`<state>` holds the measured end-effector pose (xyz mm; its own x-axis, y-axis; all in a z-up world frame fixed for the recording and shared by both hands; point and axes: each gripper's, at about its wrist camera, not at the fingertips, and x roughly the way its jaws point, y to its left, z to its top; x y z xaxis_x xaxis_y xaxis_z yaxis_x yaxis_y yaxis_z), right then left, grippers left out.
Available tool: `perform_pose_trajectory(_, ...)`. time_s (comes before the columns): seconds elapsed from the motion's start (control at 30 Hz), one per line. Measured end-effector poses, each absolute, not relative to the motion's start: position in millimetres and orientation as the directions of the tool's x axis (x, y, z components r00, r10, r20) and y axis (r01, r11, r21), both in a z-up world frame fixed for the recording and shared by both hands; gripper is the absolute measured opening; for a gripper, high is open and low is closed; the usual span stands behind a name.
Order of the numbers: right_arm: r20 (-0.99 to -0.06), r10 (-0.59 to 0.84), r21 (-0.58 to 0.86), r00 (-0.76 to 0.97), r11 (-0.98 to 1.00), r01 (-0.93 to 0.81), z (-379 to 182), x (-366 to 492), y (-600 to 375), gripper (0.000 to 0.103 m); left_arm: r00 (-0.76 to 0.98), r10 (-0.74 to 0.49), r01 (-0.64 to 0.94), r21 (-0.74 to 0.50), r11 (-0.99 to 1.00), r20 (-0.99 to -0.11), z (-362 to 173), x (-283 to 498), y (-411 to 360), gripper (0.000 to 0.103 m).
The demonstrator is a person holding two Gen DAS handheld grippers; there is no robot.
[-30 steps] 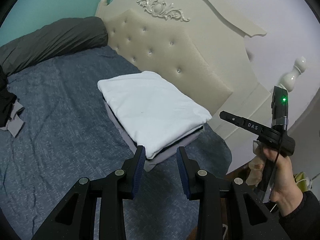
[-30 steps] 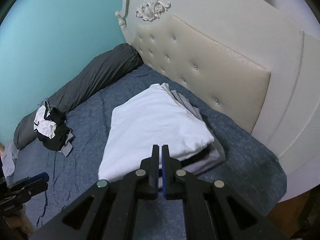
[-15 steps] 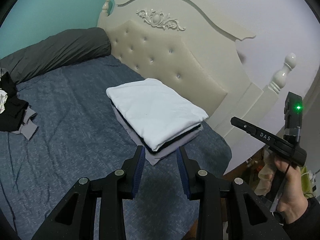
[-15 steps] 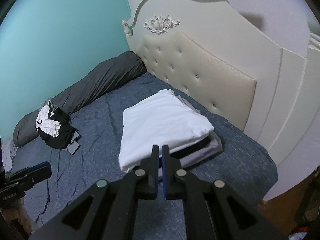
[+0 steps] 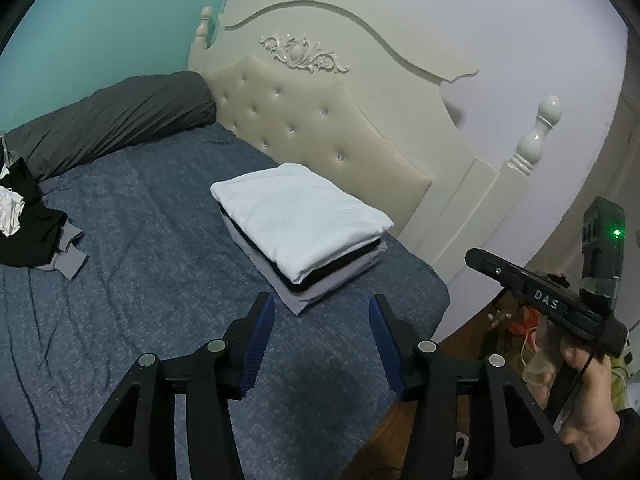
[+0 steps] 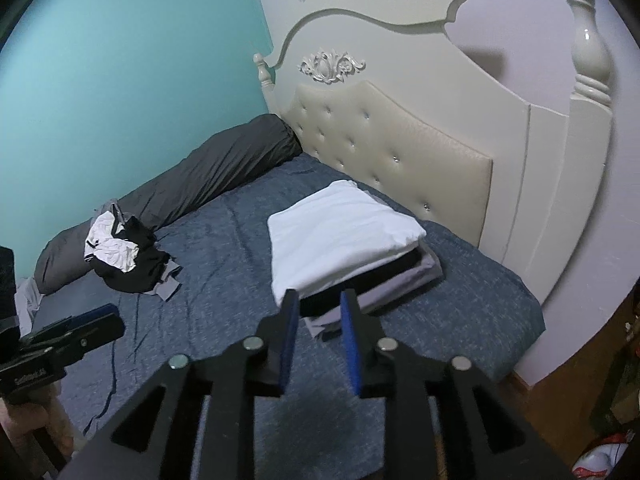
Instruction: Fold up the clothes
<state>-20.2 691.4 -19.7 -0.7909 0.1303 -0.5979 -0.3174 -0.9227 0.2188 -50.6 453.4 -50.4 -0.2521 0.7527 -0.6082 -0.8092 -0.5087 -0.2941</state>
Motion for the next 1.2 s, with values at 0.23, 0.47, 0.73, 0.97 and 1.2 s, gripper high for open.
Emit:
perform_pose_trajectory(0.23, -0.581, 0.132, 0.211, -0.803, -0.928, -0.305, -8, 4, 666, 0.037, -0.297, 0.754, -0.805, -0.272, -0.528, -0.586, -39, -32, 429, 0.073)
perform_pose_trajectory(0.47, -0.576, 0.155, 0.192, -0.803, -0.929, -0.317, -1, 28, 644, 0.041, -0.322, 0.758, -0.811, -0.248, -0.530, -0.567, -26, -15, 407, 0.082)
perform_pose_trajectory(0.73, -0.573, 0.178, 0.187, -0.800, -0.922, -0.339, 0, 54, 628, 0.058, -0.322, 0.762, -0.829, -0.222, -0.514, -0.561, -19, 6, 389, 0.087)
perform_pose_trajectory(0.97, -0.572, 0.204, 0.175, -0.795, -0.916, -0.361, 2, 73, 612, 0.068, -0.335, 0.765, -0.829, -0.214, -0.517, -0.550, -18, 21, 373, 0.098)
perform_pose_trajectory(1.2, -0.560, 0.232, 0.163, -0.795, -0.910, -0.381, 6, 90, 599, 0.077, -0.350, 0.772, -0.836, -0.196, -0.513, -0.530, -11, 34, 355, 0.101)
